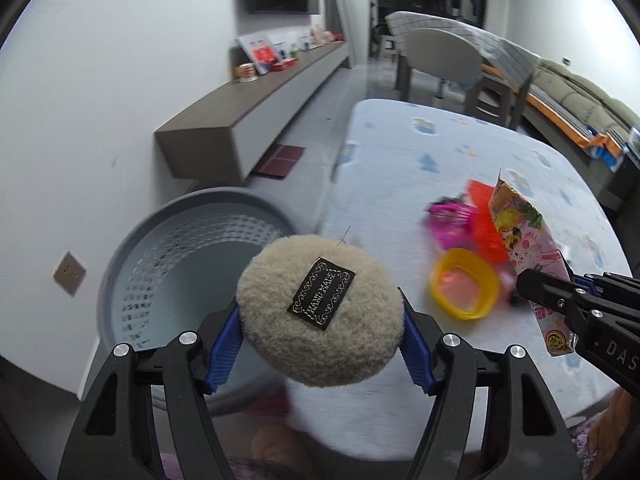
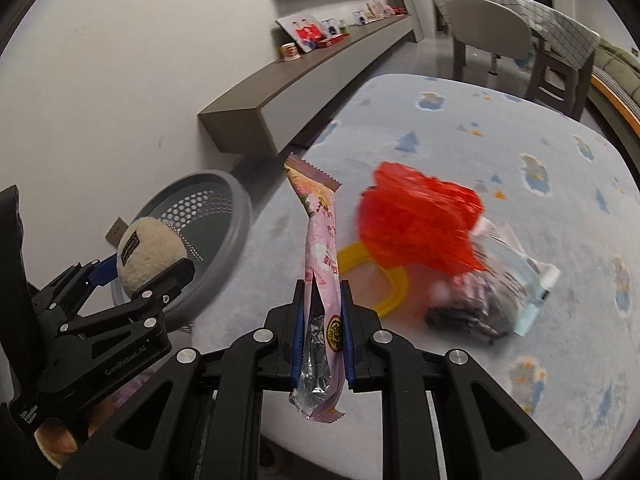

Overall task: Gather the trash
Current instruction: 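Carry both items to the grey basket and open both tools to drop them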

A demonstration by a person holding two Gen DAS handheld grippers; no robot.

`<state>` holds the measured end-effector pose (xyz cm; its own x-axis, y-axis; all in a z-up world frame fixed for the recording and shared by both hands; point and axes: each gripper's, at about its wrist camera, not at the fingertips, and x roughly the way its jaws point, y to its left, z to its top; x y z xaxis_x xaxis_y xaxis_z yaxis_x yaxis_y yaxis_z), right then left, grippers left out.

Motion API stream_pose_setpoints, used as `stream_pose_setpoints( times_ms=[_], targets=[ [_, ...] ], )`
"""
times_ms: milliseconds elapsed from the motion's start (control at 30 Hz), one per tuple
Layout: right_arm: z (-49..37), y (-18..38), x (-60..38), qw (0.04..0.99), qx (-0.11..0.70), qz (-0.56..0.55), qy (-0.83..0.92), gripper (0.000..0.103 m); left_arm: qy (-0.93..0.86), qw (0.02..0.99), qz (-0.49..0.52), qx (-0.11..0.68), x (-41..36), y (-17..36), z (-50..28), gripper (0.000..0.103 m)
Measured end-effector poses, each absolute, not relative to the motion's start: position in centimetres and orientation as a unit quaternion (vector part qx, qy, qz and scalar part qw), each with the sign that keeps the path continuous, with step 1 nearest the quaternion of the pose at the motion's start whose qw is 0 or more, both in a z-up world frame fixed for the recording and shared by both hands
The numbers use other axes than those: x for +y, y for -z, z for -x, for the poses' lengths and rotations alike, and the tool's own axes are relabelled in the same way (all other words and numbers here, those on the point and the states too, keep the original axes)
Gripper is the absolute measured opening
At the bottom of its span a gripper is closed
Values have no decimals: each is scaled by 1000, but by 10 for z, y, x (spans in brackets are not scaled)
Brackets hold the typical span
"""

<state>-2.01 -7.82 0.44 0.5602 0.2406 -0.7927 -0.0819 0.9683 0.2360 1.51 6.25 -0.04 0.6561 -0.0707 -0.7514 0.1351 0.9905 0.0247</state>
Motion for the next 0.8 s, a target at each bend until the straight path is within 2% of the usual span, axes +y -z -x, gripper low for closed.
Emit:
stream_pose_setpoints(
  times_ms=[300,533,633,700,800],
  targets=[
    [-44,0,15,864,469,-50,-177,16,-20,904,-44,424,157,10,-49,67],
    [-68,19,50,846,487,-39,-216,16,-41,896,-17,443,187,26,-58,70],
    [-72,19,55,845,485,-41,-223,27,-47,895,-8,443,191,27,-58,74],
    [-69,16,56,849,477,-42,-223,47,-53,896,-6,441,194,27,-56,79],
    [-67,13,57,858,465,-32,-217,53,-60,896,-4,439,197,27,-57,82]
  ],
)
